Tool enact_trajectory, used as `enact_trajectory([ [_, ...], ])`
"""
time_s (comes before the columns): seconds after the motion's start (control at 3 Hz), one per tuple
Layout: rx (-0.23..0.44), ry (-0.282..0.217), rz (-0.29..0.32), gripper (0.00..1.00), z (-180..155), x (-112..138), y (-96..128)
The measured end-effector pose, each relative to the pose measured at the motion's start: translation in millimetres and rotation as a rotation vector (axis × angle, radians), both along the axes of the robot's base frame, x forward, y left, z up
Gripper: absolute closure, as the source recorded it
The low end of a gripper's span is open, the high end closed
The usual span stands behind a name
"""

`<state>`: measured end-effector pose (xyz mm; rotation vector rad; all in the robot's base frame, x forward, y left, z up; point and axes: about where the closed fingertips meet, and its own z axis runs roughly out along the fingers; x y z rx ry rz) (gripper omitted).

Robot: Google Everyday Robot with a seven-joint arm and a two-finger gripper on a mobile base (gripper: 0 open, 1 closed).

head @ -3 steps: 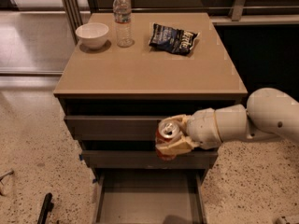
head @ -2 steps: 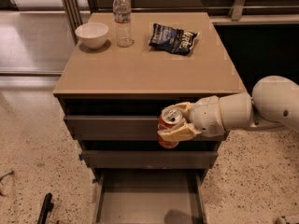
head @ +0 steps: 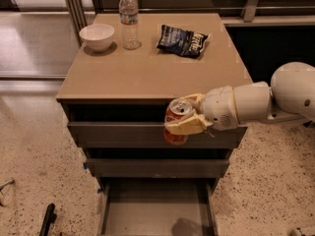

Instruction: Pick coke can from bottom drawer and place on counter

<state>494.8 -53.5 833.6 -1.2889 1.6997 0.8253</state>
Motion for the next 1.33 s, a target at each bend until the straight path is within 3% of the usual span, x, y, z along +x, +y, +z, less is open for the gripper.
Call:
enact_trajectory([
  [0.33, 0.0, 0.023, -0.045, 1.0, 39.6, 12.8, -0.3],
  [0.67, -0.008, 0.003, -0.074, 1.0, 64.2, 37.7, -1.4],
  [1.33, -0.021, -0.091, -0.064, 1.0, 74.4, 92.4, 11.1],
])
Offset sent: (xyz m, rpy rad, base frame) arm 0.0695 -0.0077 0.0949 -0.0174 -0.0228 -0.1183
